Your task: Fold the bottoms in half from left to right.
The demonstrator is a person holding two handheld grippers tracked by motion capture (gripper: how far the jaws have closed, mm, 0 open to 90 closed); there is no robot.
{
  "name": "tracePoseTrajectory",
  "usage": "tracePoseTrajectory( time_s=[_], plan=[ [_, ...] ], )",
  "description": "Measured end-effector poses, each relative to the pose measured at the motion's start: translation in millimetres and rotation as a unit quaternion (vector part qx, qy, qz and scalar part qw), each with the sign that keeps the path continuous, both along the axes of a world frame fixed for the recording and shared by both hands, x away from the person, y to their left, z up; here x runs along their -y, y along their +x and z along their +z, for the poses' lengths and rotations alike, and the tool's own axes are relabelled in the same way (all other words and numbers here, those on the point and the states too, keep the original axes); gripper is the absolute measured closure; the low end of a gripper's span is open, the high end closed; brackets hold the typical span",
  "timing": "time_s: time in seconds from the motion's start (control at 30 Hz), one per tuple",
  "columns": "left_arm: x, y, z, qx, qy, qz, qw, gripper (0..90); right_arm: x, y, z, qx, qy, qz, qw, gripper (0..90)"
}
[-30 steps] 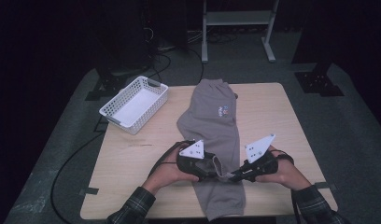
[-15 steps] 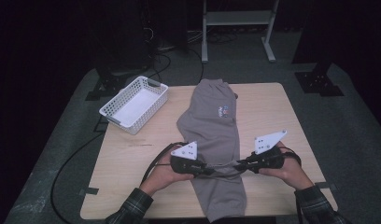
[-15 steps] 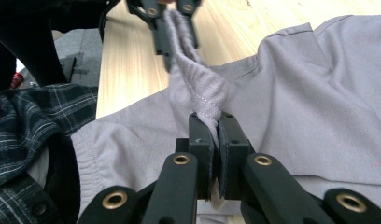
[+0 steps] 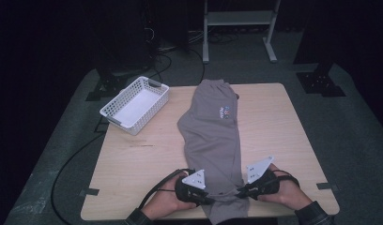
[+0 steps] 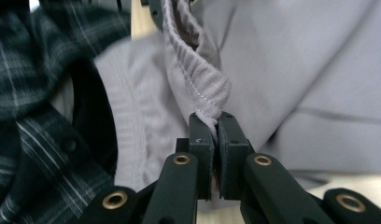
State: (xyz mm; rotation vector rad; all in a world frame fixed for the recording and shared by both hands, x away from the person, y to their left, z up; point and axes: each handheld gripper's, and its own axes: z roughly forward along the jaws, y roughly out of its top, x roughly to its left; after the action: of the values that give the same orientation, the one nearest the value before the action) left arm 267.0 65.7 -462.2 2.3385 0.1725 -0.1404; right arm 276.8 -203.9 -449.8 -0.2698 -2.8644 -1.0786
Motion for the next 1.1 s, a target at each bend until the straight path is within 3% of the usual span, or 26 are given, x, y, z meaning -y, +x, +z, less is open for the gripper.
tracePoseTrajectory(
  time_s=[0.07, 0.1, 0.2, 0.33, 0.43, 0.5, 0.53, 0.63, 0.73, 0.83, 0.93, 1.1],
  plan=[
    [2.9, 0.3, -5.8, 0.005, 0.024, -0.004, 0.9997, 81.3, -3.2, -0.6, -8.4, -0.005, -0.023, 0.007, 0.9997, 85.6],
    [3.7, 0.8, -7.8, -0.002, 0.018, -0.001, 0.9998, 81.5, -5.0, -0.4, -11.4, -0.006, -0.03, 0.009, 0.9995, 85.6],
    [1.7, 4.2, -5.0, 0.026, 0.034, 0.01, 0.9991, 81.7, -7.5, 2.1, -12.9, 0.0, -0.035, 0.006, 0.9994, 85.7],
    [-8.1, 17.2, -2.5, 0.069, 0.054, 0.043, 0.9953, 81.7, -12.1, 9.6, -15.0, 0.036, -0.024, -0.024, 0.9987, 85.2],
    [-17.1, 24.9, -1.3, 0.089, 0.065, 0.063, 0.9919, 80.9, -21.0, 15.8, -16.2, 0.08, -0.02, -0.049, 0.9954, 79.6],
    [-22.3, 27.0, -1.5, 0.086, 0.064, 0.069, 0.9918, 79.6, -24.2, 18.2, -15.0, 0.1, -0.026, -0.053, 0.9933, 74.0],
    [-23.7, 26.9, -2.1, 0.083, 0.06, 0.069, 0.9923, 79.0, -23.7, 19.0, -12.9, 0.097, -0.017, -0.054, 0.9937, 72.0],
    [-23.4, 25.4, -2.1, 0.082, 0.061, 0.063, 0.9928, 74.2, -17.3, 21.1, -4.0, 0.065, 0.051, -0.066, 0.9944, 67.6],
    [-21.9, 23.8, -1.7, 0.079, 0.062, 0.057, 0.9934, 70.3, -15.8, 23.5, 0.9, 0.048, 0.096, -0.086, 0.9905, 67.3],
    [-22.2, 21.1, -2.0, 0.066, 0.056, 0.052, 0.9949, 64.8, -15.9, 27.7, 5.1, 0.048, 0.119, -0.096, 0.9871, 68.4],
    [-21.8, 17.2, -2.2, 0.055, 0.047, 0.042, 0.9965, 56.9, -16.3, 29.5, 6.3, 0.051, 0.115, -0.093, 0.9877, 68.7],
    [-19.5, 6.5, 2.2, 0.045, 0.033, 0.022, 0.9982, 44.0, -23.6, 20.4, 0.5, 0.046, 0.08, -0.051, 0.9945, 68.0]
  ],
)
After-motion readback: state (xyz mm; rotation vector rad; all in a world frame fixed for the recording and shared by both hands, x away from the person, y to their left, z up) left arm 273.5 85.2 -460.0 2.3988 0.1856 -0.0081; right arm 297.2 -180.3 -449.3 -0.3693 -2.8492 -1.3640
